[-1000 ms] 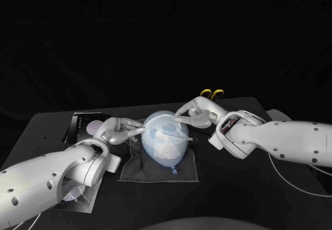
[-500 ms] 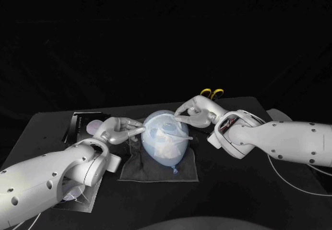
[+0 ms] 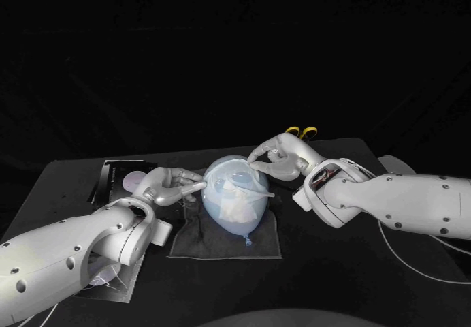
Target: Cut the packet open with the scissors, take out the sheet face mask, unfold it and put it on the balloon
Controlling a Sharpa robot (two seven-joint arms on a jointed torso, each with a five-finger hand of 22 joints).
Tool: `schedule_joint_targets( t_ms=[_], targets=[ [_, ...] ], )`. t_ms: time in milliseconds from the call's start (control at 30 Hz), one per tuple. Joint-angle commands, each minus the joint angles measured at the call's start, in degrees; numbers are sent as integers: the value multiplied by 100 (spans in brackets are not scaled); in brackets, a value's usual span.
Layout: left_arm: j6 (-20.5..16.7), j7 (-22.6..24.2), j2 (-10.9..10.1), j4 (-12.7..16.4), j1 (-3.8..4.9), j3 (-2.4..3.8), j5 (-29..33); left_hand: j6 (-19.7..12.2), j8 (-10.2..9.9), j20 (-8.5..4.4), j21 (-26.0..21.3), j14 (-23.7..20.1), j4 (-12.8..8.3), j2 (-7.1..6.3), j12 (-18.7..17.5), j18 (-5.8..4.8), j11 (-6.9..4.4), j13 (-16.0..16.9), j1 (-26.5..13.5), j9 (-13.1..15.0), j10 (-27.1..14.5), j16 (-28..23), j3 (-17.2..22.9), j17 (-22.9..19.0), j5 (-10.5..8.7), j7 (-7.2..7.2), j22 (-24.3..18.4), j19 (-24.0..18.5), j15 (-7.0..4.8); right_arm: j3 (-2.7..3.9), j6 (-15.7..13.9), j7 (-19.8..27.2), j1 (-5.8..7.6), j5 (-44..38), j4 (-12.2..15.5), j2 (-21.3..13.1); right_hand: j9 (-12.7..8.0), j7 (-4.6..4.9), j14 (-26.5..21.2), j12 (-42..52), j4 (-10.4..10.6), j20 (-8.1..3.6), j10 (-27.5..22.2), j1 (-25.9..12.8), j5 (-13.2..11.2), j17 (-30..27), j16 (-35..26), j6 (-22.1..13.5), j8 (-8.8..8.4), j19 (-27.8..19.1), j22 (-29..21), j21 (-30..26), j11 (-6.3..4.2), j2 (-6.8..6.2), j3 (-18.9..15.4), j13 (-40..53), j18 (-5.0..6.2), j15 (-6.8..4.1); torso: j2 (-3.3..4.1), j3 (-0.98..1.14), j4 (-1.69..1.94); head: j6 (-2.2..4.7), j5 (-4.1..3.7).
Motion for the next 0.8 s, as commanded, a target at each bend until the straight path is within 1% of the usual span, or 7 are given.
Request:
schedule_joint_targets(
  t_ms=[33,233,267,467,533,700,800],
  targets=[
    [80,24,10,18,8,7,-20,7,41,6,6,-47,-9,67,29,92,9,-7,11,-1,-41,-24,-37,-4,-23,-10,5,-41,7,-3,-262,39,-9,147,37,5,132,27,700,20,-11,-24,648,-103,11,1505,25,54,61,41,334,38,-80,-1,87,1505,71,-145,1,2,4,-3,3],
    [66,26,10,18,8,7,-20,8,42,7,6,-49,-9,69,30,92,10,-8,12,-1,-42,-24,-37,-5,-24,-10,6,-43,8,-1,-392,34,-9,130,64,2,183,22,700,20,-46,-30,648,-167,10,1505,25,46,100,44,343,41,-85,-30,204,1505,70,-149,2,-1,3,-2,10],
    [65,26,9,18,8,7,-20,8,42,7,6,-49,-9,69,30,92,10,-8,12,-1,-42,-24,-37,-5,-24,-10,6,-43,8,0,-413,33,-8,124,65,-1,190,22,700,20,-50,-31,648,-175,11,1505,25,44,105,47,346,44,-85,-33,220,1505,69,-150,1,-1,4,-2,0],
    [58,26,5,18,8,7,-20,9,43,9,5,-53,-6,72,31,92,11,-8,9,-1,-45,-24,-40,-6,-24,-10,6,-46,9,6,-464,16,1,95,27,-6,217,20,700,20,-63,-33,648,-206,10,1505,25,37,124,54,355,53,-87,-40,273,1505,67,-151,1,-2,3,-2,2],
    [56,26,3,20,8,7,-20,9,43,9,5,-53,-6,72,31,92,11,-8,9,-1,-45,-24,-40,-6,-24,-10,6,-46,9,8,-432,0,4,76,16,-6,224,20,700,20,-67,-33,648,-213,10,1505,25,35,128,54,356,53,-87,-43,287,1505,67,-151,2,-1,4,-1,2],
    [51,25,-1,21,8,7,-20,9,43,9,5,-53,-6,72,31,92,11,-8,9,-1,-45,-24,-40,-6,-24,-10,6,-46,9,10,-228,-68,7,-63,31,-16,261,25,700,20,-68,-33,648,-272,10,1505,25,4,144,29,335,16,-84,-49,352,1505,75,-151,2,1,-2,-7,6],
    [51,26,0,20,8,7,-20,10,45,11,5,-59,-3,76,34,92,12,-9,4,-1,-50,-23,-44,-8,-24,-11,6,-52,10,11,-195,-76,8,-159,48,-19,276,26,700,20,-65,-33,648,-301,9,1505,25,-10,151,23,331,8,-82,-62,367,1505,77,-151,-2,-1,-2,-11,1]
  ],
)
